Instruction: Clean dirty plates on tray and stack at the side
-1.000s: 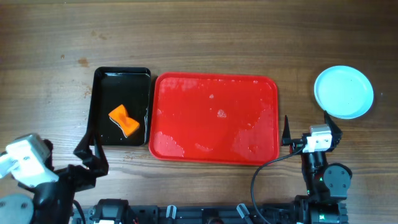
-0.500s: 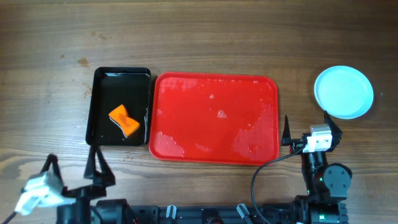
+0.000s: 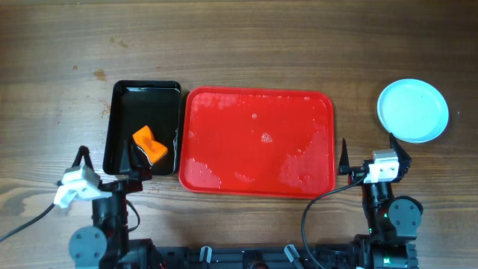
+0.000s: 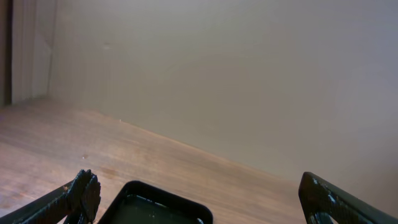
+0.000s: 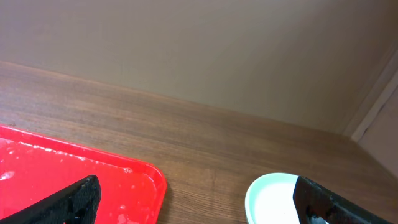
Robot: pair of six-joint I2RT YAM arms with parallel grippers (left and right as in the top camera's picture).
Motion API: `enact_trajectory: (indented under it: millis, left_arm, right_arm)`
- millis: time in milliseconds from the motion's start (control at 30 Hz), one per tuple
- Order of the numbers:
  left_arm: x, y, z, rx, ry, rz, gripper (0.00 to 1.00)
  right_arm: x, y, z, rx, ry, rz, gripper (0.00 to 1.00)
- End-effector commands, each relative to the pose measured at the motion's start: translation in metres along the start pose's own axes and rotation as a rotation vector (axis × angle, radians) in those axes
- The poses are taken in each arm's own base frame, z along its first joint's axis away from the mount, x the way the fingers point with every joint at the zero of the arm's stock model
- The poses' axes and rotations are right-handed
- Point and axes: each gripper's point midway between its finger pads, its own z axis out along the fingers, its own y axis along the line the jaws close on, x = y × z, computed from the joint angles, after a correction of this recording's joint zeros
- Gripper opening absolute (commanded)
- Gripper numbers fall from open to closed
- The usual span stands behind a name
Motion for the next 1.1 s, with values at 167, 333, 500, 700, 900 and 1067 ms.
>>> enact_trajectory:
  millis: [167,333,500,700,900,1067]
  left_arm:
    - [0.046,0.004,0.016,0.043,-0.002,0.023,1.00]
    - [0.047,0.004,0.019,0.061,-0.062,0.017,1.00]
    - [0.038,-0.003,0.018,0.097,-0.134,0.066,1.00]
    - [0.076,0.002,0.020,0.088,0.019,0.121,1.00]
    - [0.113,0.014,0.017,0.050,0.174,0.148,1.00]
    - [0.114,0.012,0.017,0.063,0.178,0.147,1.00]
  right_arm:
    - [-0.004,-0.002,-0.001,0.014,-0.013,0.016,0.99]
    - [-0.004,-0.002,-0.001,0.013,-0.013,0.016,1.00]
    - [-0.004,-0.002,-0.001,0.014,-0.013,0.015,1.00]
    - [-0.004,-0.002,-0.001,0.014,-0.013,0.015,1.00]
    - [-0.004,-0.002,-0.001,0.014,-0.013,0.015,1.00]
    - [-0.004,-0.002,-0.001,0.014,-0.013,0.015,1.00]
